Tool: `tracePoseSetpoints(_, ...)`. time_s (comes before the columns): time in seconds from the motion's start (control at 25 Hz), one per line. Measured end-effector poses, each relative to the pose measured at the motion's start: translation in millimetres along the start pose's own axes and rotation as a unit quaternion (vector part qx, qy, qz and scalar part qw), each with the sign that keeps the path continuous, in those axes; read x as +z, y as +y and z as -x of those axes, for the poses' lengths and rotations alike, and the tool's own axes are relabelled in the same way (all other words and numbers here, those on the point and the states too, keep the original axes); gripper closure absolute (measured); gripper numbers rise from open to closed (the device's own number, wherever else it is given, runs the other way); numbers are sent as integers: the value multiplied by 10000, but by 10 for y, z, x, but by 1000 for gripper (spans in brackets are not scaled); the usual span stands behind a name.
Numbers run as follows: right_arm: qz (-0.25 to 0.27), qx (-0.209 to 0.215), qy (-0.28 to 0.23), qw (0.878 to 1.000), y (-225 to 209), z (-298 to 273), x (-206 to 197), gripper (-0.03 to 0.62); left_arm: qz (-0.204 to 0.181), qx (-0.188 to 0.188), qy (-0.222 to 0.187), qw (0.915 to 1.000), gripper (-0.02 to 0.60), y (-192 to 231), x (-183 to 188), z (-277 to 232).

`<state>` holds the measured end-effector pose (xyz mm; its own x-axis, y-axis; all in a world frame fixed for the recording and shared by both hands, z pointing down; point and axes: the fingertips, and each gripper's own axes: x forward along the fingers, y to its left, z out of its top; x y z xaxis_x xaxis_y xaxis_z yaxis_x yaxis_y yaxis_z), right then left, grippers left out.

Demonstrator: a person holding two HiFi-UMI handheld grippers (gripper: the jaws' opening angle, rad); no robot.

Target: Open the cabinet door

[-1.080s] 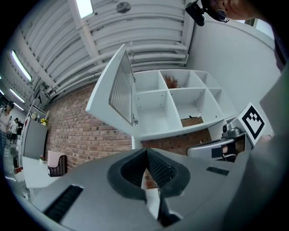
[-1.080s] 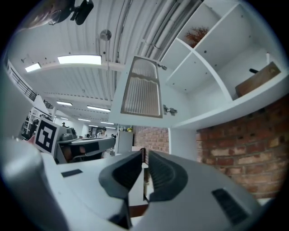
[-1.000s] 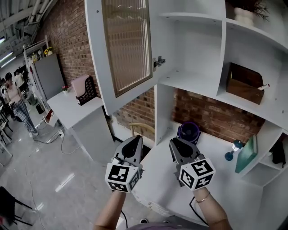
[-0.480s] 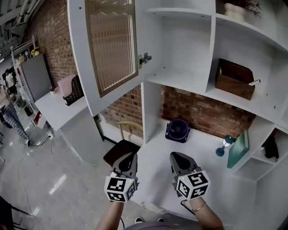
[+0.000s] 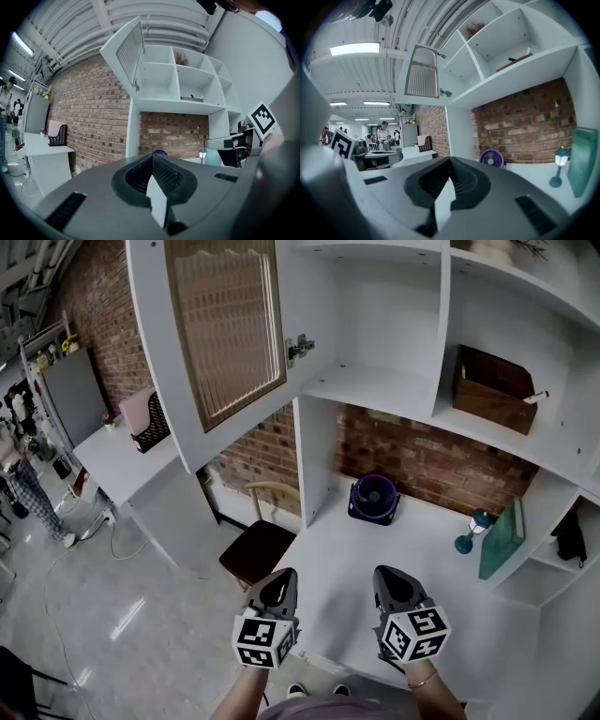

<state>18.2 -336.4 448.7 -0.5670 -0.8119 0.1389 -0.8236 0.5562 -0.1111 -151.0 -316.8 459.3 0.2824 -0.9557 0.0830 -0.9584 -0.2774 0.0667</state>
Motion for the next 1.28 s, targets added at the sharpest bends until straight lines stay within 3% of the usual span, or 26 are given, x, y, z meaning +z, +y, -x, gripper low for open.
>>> tracePoseSetpoints(0.28, -180, 6, 38, 9998, 7, 81, -137, 591, 148, -19, 161, 9998, 578, -82, -168, 65)
tracePoseSetpoints(0.84, -120, -119, -154, 9997, -53, 199, -79, 591, 408, 71, 33, 9991, 578, -129, -192, 153)
tracePoseSetpoints(1.28, -143, -93, -184, 9997, -19, 266, -97, 591, 293, 30, 93, 9995, 580, -187, -222, 167)
